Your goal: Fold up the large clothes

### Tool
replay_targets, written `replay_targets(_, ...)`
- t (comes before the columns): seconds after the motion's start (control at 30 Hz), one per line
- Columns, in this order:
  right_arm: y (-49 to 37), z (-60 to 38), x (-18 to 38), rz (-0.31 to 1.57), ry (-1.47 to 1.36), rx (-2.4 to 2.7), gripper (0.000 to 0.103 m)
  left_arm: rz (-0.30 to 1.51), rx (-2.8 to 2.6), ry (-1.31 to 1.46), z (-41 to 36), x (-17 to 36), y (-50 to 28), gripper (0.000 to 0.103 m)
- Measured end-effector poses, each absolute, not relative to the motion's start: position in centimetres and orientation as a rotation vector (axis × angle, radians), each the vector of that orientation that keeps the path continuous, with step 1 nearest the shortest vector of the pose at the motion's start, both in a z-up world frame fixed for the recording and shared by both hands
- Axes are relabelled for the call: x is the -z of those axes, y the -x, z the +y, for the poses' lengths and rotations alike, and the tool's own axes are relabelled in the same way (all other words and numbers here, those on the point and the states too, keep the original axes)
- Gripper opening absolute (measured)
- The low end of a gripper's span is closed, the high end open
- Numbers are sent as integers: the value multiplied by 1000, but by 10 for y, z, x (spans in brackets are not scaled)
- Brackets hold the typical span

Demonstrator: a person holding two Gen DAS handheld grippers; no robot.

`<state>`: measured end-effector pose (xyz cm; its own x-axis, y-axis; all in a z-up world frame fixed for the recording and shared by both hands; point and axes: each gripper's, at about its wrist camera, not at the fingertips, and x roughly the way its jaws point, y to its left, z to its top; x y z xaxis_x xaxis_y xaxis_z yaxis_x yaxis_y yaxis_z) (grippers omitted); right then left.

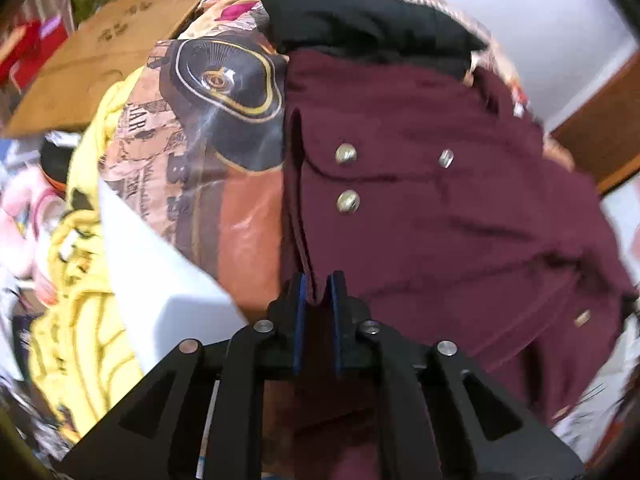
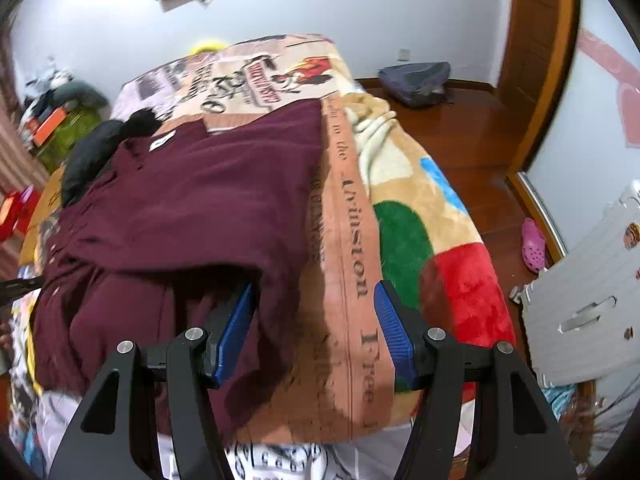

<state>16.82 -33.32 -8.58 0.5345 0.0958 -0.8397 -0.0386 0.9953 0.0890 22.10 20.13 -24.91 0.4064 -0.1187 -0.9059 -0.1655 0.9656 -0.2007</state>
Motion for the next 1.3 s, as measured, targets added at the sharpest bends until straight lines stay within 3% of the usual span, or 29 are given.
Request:
replay_targets(0.13,-162,-333,74,999,-24,-101,57,1136,-67,109,192,236,-211,11)
replay_targets(0.17,-161,-333,73,996,-23,-109,57,1126,-72,88,192,231,-208,18)
replay_targets(0.23,-158,-332,70,994,-37,-145,57,1109,-83,72,195,220,-201,45)
replay_targets(0.27,-158,-332,70,995,-47,-159,57,1098,-96,73,197,215,-196,66)
replay_targets(0.3,-157,-331,72,997,-63,-173,57,1085,-106,76,198,212,-191,73)
replay_targets(0.4,-155,-327,83,1016,-87,-182,57,1101,-104,116,204,215,-177,80)
replay_targets(0.83,-163,-302,131,1106,-231,-277,57,1295,41,379,196,284,-141,80)
replay_targets(0.87,-165,-300,132,1104,-240,-284,57,1287,42,371,194,282,-141,78)
replay_targets(0.9,-165,-299,132,1096,-249,-289,57,1277,56,368,191,279,-141,69)
replay_targets(0.93,-165,-298,131,1085,-261,-300,51,1270,80,374,187,277,-140,61)
replay_targets(0.97,-164,-296,130,1077,-265,-311,39,1268,110,384,184,274,-140,45)
replay_targets(1.0,-164,-295,128,1073,-264,-317,33,1266,128,384,179,272,-141,35)
replay_targets(1.03,-165,-293,125,1068,-261,-321,22,1253,137,364,174,268,-141,31)
replay_targets(1.07,-165,-292,124,1063,-264,-329,14,1240,136,348,170,263,-142,18)
replay_targets(1.1,-166,-292,121,1059,-279,-346,14,1227,143,350,166,257,-143,7)
replay_targets(1.3,-184,-286,71,931,-343,-453,10,1109,207,435,162,204,-165,4)
